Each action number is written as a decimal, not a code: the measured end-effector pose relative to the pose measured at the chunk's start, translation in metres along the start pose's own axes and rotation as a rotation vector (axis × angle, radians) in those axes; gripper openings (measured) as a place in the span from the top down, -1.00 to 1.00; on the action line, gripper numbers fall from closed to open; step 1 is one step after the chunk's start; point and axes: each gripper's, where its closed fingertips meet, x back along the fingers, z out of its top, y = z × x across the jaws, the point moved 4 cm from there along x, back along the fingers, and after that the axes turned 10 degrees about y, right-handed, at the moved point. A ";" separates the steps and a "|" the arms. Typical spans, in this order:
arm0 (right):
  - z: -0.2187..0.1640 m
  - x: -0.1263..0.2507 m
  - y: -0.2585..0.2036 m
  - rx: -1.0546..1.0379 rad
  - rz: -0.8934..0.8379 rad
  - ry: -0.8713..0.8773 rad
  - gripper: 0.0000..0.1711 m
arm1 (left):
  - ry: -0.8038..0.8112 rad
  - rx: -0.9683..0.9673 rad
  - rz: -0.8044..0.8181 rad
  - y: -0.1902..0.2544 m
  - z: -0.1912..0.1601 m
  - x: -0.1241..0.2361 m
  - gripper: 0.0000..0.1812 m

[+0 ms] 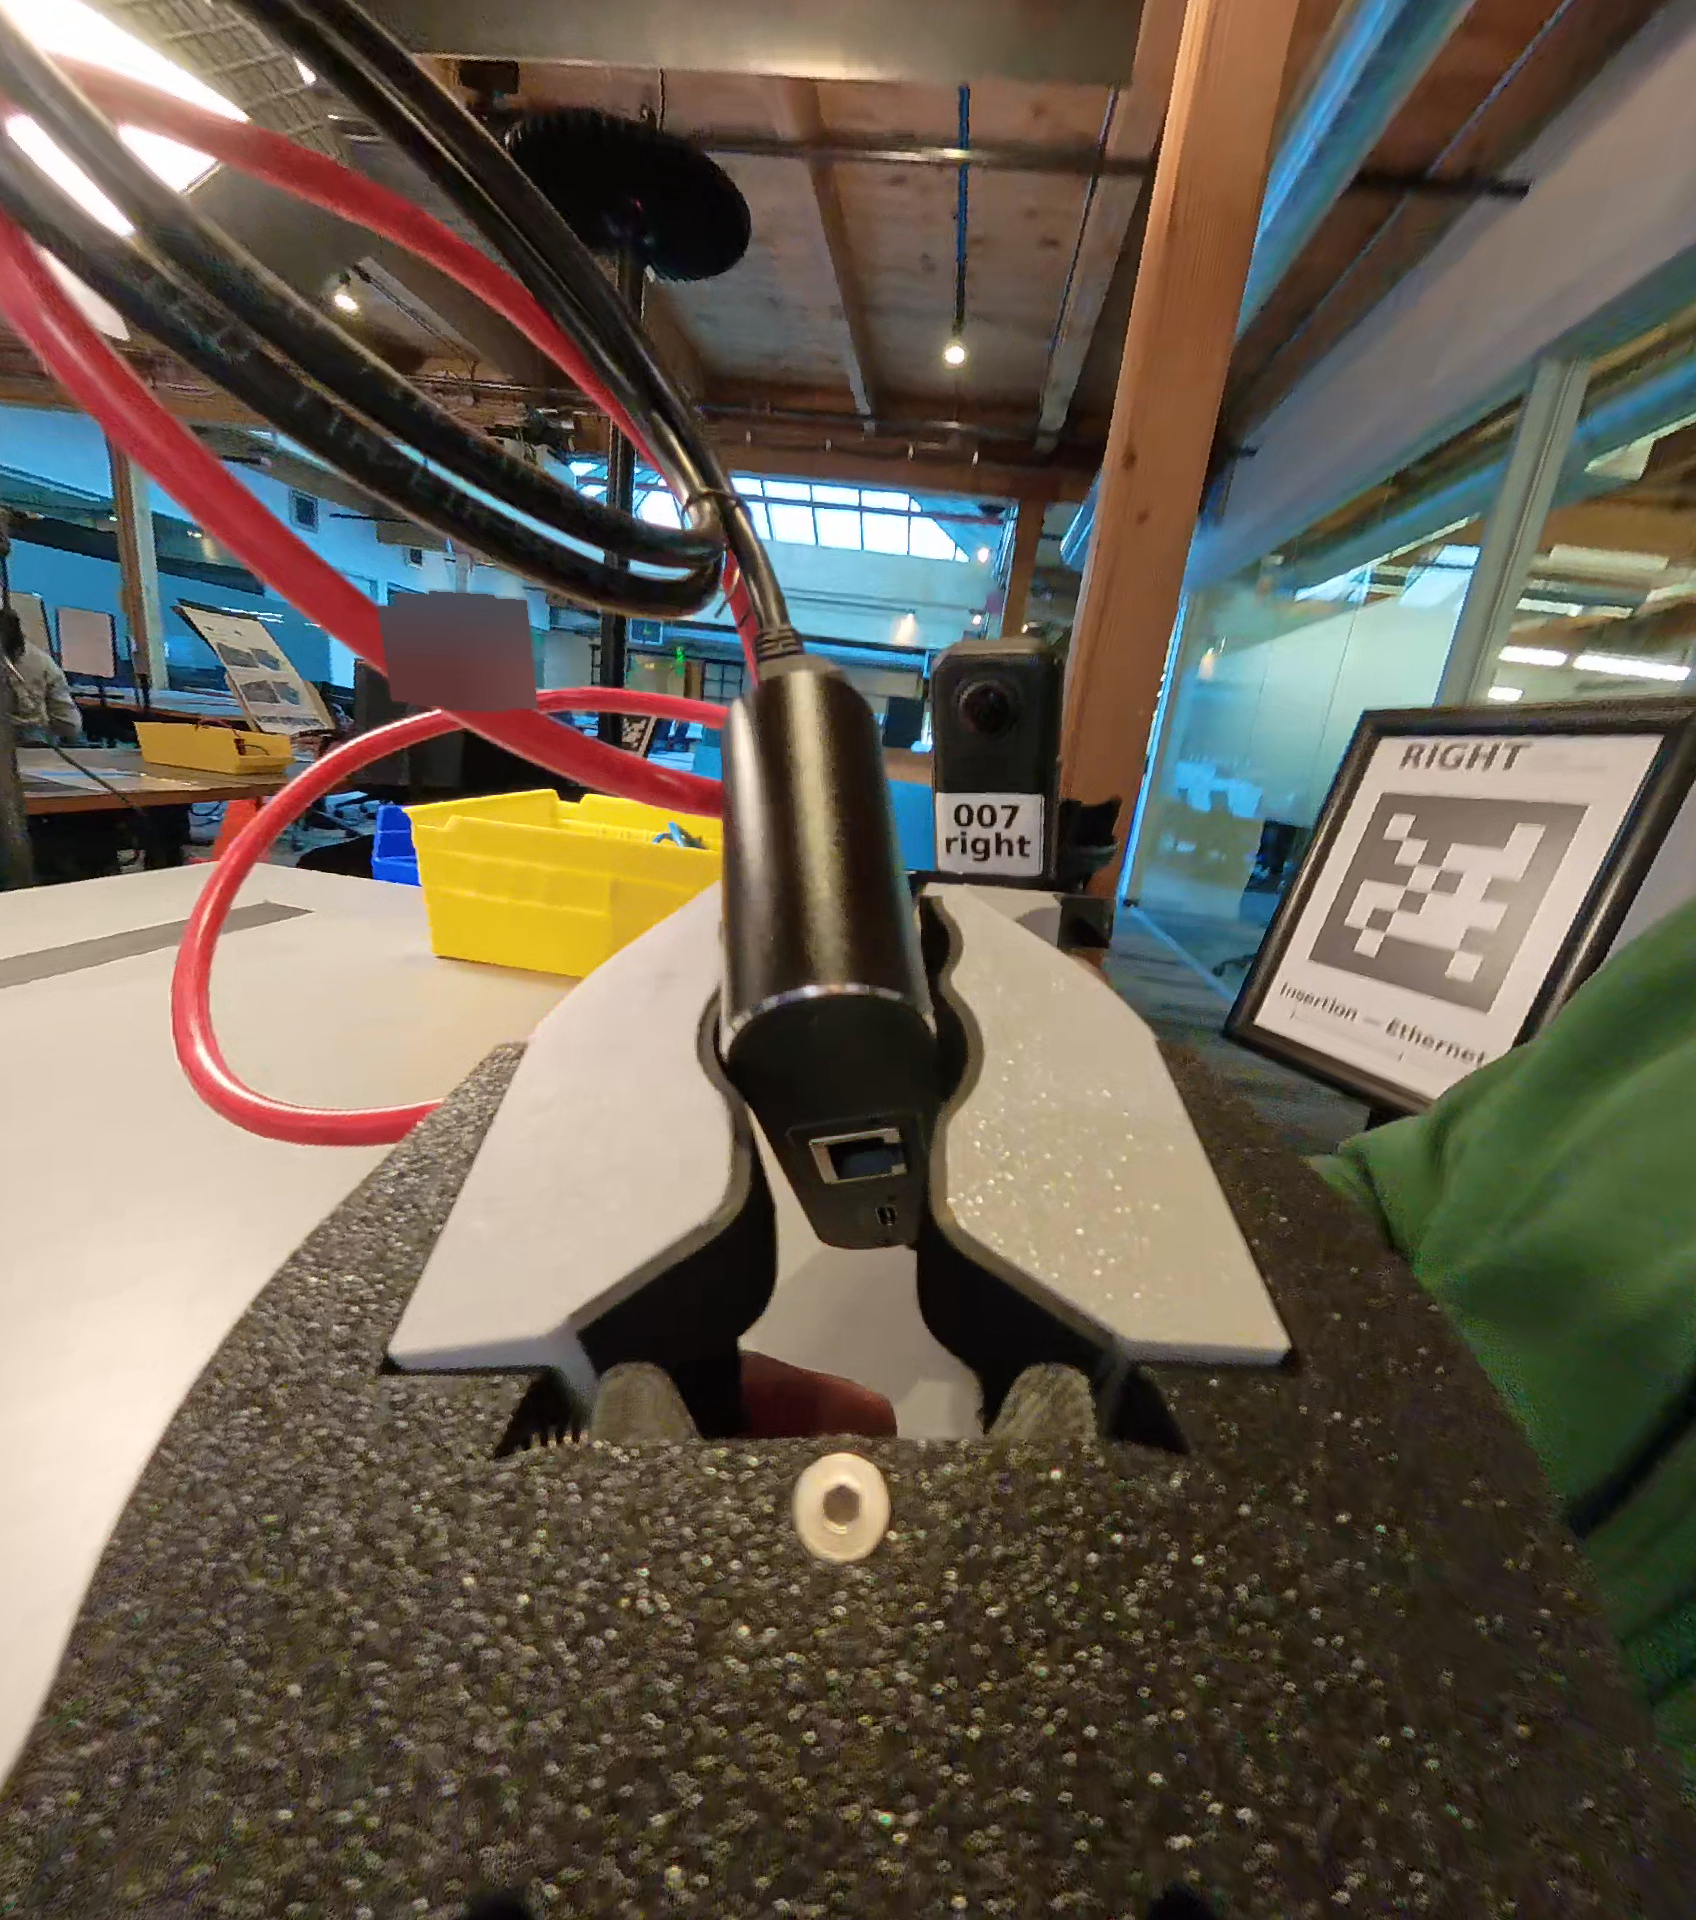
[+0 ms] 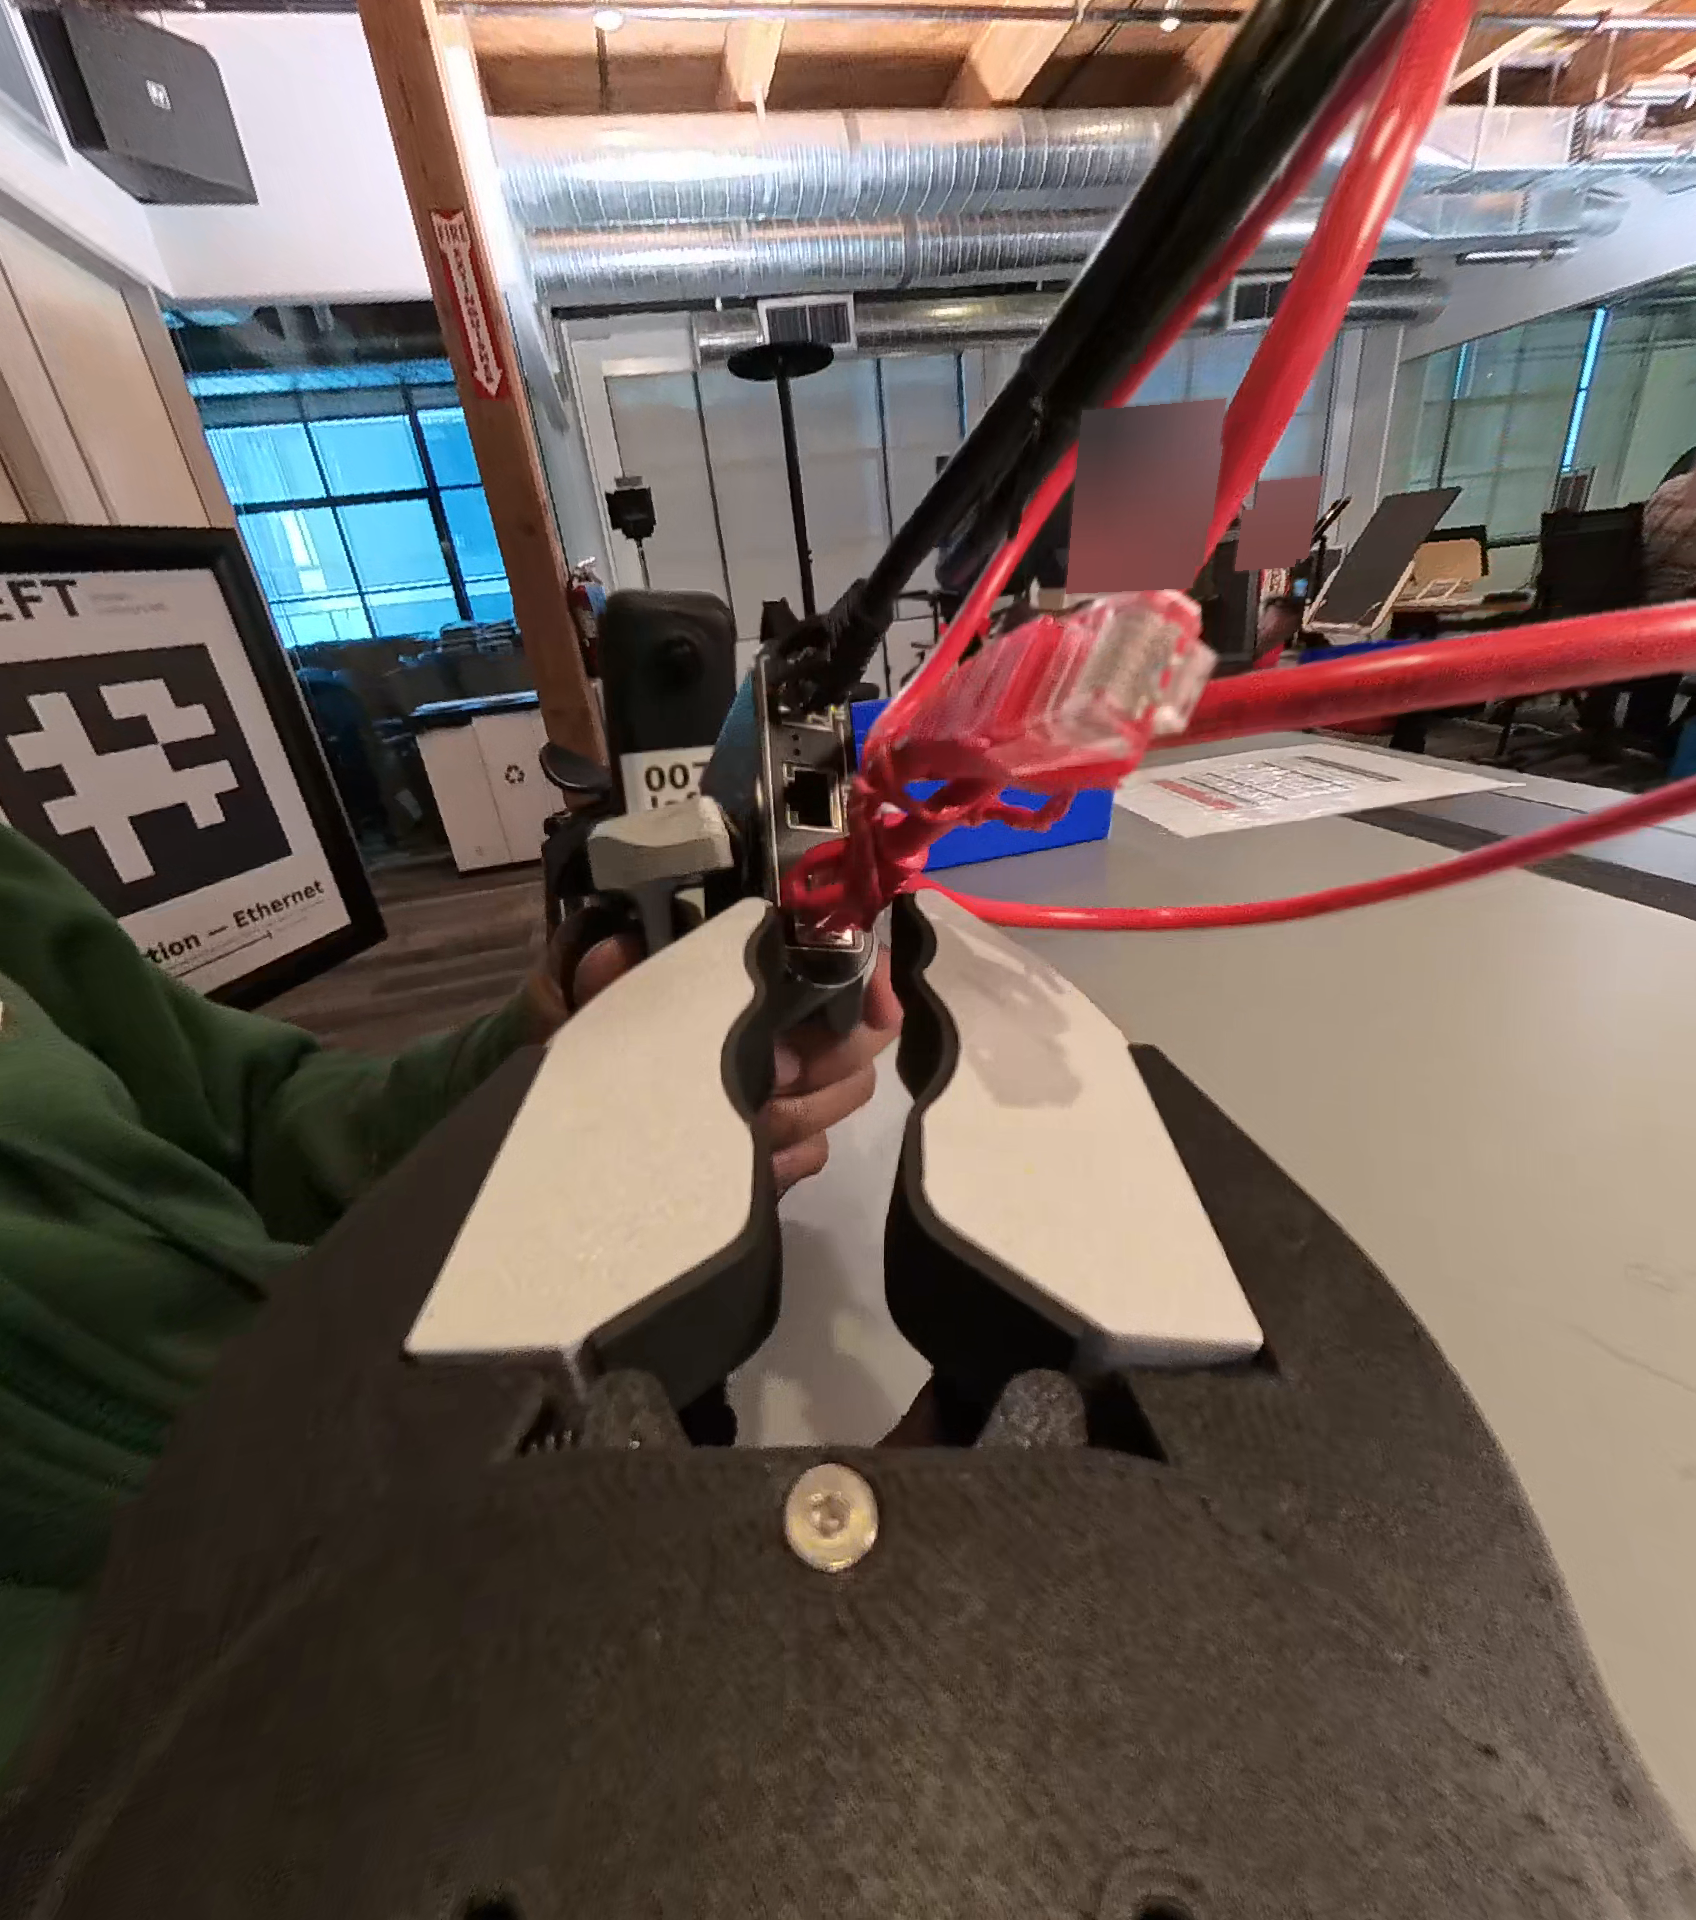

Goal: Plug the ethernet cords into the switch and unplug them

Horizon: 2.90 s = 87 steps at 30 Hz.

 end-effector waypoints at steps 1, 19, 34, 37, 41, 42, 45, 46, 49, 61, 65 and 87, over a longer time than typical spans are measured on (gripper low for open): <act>-0.001 0.000 0.000 -0.001 0.005 -0.009 0.77 | -0.011 -0.017 -0.002 0.001 0.000 0.000 0.67; 0.003 -0.001 -0.016 0.015 0.108 0.015 0.79 | -0.054 -0.039 -0.091 0.013 -0.004 0.000 0.67; -0.001 -0.005 -0.027 0.147 0.143 -0.011 0.81 | -0.150 0.005 -0.193 0.016 0.000 0.013 0.69; -0.002 -0.006 -0.028 0.148 0.152 -0.020 0.81 | -0.183 -0.033 -0.207 0.018 -0.001 0.016 0.69; -0.001 -0.005 -0.029 0.103 0.168 0.001 0.82 | -0.166 -0.005 -0.209 0.020 -0.002 0.014 0.69; 0.000 -0.005 -0.028 0.096 0.166 0.006 0.82 | -0.162 -0.005 -0.205 0.019 -0.003 0.013 0.69; 0.000 -0.005 -0.026 0.098 0.151 0.001 0.82 | -0.163 -0.026 -0.184 0.017 -0.003 0.013 0.69; -0.001 -0.005 -0.024 0.106 0.133 -0.010 0.81 | -0.167 -0.050 -0.164 0.015 -0.003 0.013 0.69; -0.004 -0.004 -0.018 0.154 0.081 -0.061 0.78 | -0.202 -0.139 -0.121 0.011 -0.005 0.014 0.69; -0.004 0.003 -0.014 0.296 0.040 -0.115 0.72 | -0.246 -0.179 -0.108 0.010 -0.009 0.014 0.69; -0.004 0.003 -0.014 0.314 0.027 -0.101 0.73 | -0.246 -0.175 -0.103 0.010 -0.009 0.014 0.69; 0.000 -0.003 -0.011 0.440 -0.127 -0.059 0.79 | -0.210 -0.214 -0.035 0.003 -0.006 0.013 0.68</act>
